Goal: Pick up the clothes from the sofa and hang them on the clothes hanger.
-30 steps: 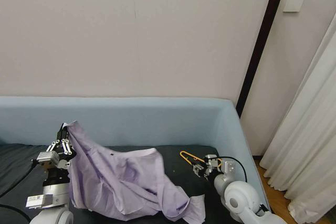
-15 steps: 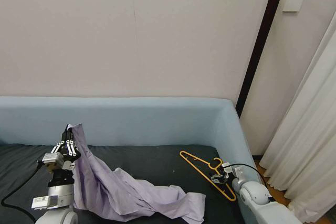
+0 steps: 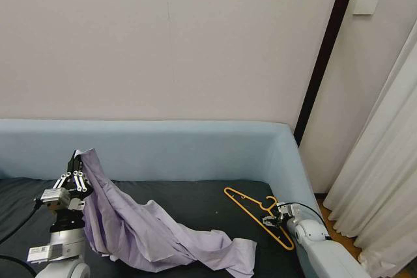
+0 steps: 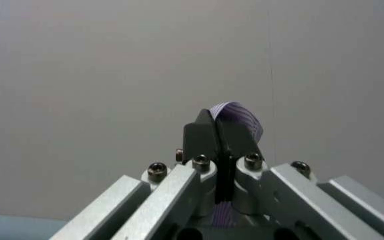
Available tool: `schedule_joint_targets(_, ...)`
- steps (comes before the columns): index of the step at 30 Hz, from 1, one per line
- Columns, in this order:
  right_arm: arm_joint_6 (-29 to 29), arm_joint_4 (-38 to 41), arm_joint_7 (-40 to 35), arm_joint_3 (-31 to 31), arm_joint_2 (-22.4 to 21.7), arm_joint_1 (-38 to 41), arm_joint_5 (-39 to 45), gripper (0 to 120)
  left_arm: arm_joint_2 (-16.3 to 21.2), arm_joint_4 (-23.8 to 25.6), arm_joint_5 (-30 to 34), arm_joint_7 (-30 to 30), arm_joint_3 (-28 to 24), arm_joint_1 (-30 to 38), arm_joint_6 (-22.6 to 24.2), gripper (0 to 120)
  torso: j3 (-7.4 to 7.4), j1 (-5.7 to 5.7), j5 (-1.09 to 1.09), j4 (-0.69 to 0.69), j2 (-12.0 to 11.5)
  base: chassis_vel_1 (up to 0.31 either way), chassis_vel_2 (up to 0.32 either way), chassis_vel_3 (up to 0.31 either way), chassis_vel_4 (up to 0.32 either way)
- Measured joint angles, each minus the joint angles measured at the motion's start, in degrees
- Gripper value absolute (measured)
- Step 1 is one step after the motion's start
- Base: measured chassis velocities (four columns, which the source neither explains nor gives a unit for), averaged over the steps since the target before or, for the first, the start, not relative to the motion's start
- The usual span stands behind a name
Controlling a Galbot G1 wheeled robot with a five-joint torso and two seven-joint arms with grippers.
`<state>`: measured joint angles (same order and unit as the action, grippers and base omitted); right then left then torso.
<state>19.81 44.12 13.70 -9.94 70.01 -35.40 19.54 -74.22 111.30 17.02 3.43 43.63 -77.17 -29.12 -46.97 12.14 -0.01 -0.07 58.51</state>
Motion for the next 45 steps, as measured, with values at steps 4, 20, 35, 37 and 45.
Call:
schedule_joint_targets(4,0.5,-0.1,0.2,-0.4,0.2,-0.1,-0.8,74,0.0,0.1,0.0,0.0,-0.1,0.1,0.1,0,0.0,0.0,0.0,-0.01,0.0,0.0,0.0,0.0,0.0)
schedule_joint_targets(20,0.6,3.7,1.3,-0.4,-0.9,-3.8,-1.2,15,-0.6,1.0,-0.4,0.0,-0.4,-0.5,0.2,0,0.01,0.0,0.0,0.0,0.0,0.0,0.0,0.0,0.0)
schedule_joint_targets(35,-6.3,40.1,-5.3,1.5,-10.8,-17.9,6.7,5,0.1,0.1,-0.3,0.0,-1.1,-0.1,0.1,0,0.0,0.0,-0.01,-0.01,0.0,0.0,0.0,0.0,0.0)
schedule_joint_targets(37,-7.7,45.0,-5.6,1.6,-12.0,-20.2,6.3,5,0.3,0.0,-0.2,-0.1,-1.2,0.0,0.0,0,0.01,0.0,-0.01,-0.01,0.0,0.0,0.0,0.0,0.0)
schedule_joint_targets(45,-23.2,65.7,-14.7,2.0,-17.3,-34.9,-22.6,5,1.5,-0.3,1.0,-0.4,-0.9,0.3,-0.1,0,0.01,-0.01,0.0,0.0,0.0,0.0,0.0,0.0,0.0)
